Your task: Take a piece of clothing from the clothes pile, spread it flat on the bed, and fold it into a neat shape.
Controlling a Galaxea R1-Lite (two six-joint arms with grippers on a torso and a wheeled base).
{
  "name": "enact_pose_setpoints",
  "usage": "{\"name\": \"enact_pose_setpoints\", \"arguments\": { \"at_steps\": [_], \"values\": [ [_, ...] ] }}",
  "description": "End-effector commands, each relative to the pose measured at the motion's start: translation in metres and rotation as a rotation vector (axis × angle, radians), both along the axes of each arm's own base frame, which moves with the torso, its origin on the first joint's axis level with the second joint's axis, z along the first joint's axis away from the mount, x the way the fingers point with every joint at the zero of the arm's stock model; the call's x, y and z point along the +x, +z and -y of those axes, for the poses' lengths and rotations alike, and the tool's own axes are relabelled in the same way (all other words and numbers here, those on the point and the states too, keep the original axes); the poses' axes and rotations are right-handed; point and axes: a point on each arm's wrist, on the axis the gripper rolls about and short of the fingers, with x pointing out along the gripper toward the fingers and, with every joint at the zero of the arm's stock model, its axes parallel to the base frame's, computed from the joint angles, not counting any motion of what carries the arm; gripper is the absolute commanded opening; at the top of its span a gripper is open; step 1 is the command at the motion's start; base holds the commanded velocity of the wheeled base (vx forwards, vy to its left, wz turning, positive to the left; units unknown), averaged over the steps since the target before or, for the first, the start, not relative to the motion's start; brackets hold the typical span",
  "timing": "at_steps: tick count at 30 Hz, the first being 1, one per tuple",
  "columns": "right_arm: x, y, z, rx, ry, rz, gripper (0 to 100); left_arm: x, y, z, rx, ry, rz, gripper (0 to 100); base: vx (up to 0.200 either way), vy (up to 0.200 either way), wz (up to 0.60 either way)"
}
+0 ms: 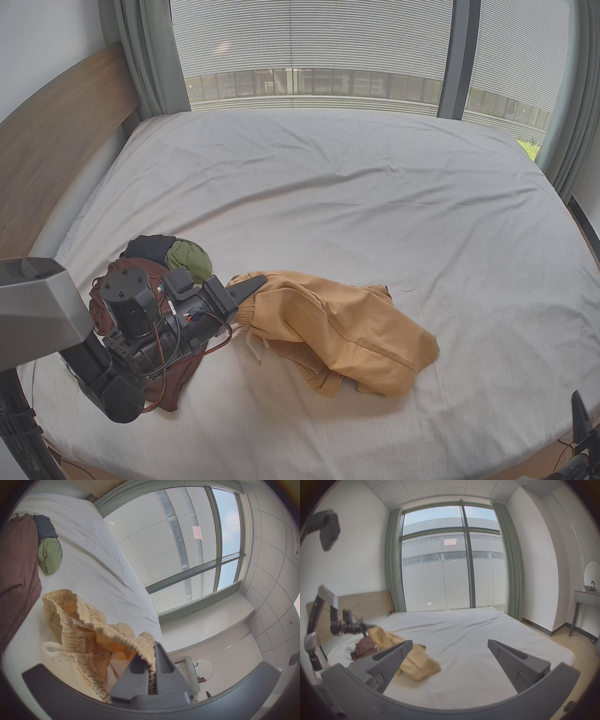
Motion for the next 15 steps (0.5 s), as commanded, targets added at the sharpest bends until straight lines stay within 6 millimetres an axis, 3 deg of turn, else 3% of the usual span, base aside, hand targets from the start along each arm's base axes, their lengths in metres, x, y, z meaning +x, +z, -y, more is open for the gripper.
{"name": "enact_pose_setpoints", "arguments": {
  "at_steps": [1,7,10,14,15],
  "values": [
    [-0.009,0.073,0.0,0.084,0.086,0.117,100,0.002,0.005,0.002,-0.01,0.0,0.022,0,0.0,0.0,0.0],
    [0.018,0.078,-0.002,0.209,0.274,-0.066,100,0.005,0.006,0.002,-0.015,0.004,0.031,0,0.0,0.0,0.0],
    [0.039,0.095,-0.007,0.301,0.377,-0.144,100,0.007,0.008,0.002,-0.017,0.009,0.041,0,0.0,0.0,0.0],
    [0.058,0.108,-0.011,0.297,0.394,-0.189,100,0.008,0.008,0.002,-0.019,0.017,0.043,0,0.0,0.0,0.0],
    [0.071,0.117,-0.014,0.297,0.4,-0.209,100,0.009,0.008,0.003,-0.02,0.023,0.045,0,0.0,0.0,0.0]
  ]
}}
